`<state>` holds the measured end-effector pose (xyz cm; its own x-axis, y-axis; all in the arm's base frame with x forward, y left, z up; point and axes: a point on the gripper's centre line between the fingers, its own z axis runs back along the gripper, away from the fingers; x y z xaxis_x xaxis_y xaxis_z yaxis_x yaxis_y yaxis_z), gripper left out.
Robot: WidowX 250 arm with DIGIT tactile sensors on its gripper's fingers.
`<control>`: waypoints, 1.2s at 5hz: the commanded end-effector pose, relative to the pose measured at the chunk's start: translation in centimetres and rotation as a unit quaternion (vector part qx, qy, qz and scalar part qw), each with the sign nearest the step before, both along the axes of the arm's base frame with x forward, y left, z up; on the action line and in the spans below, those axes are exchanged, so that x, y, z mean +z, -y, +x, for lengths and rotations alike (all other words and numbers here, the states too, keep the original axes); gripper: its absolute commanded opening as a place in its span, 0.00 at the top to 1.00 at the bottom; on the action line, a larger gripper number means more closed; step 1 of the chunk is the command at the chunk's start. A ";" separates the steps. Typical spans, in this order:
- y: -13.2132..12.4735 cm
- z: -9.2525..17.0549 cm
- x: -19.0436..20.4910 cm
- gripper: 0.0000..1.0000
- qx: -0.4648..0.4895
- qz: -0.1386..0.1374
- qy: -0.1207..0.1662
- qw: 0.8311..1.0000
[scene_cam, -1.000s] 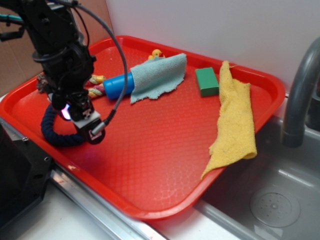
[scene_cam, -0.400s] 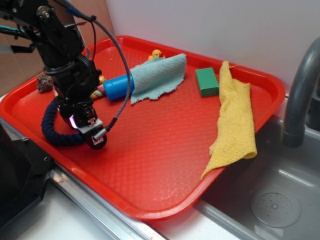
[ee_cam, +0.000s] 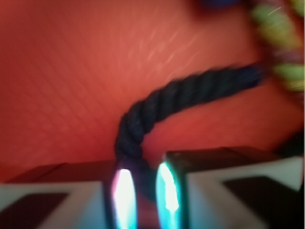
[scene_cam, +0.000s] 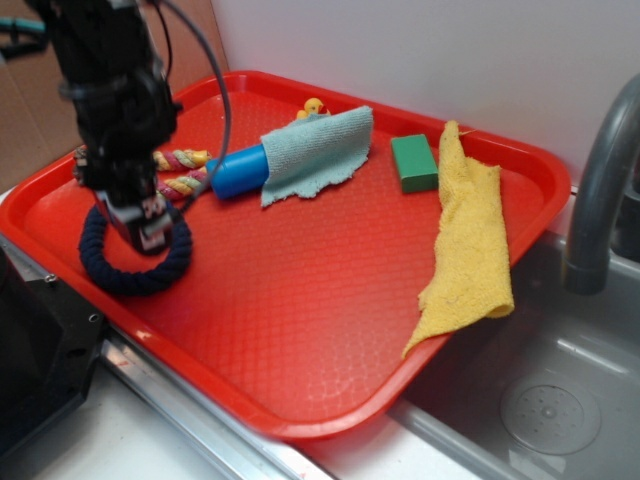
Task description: Grab the blue rope.
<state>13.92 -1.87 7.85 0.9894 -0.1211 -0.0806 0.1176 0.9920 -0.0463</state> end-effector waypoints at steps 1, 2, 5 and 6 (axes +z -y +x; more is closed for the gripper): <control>-0.3 0.2 10.6 1.00 0.082 -0.005 0.068 0.994; -0.2 0.0 9.9 0.00 0.162 0.033 0.092 0.982; -1.0 2.1 -1.4 0.00 0.271 0.001 0.073 0.960; -0.4 2.9 -3.8 0.00 0.275 0.005 0.068 0.959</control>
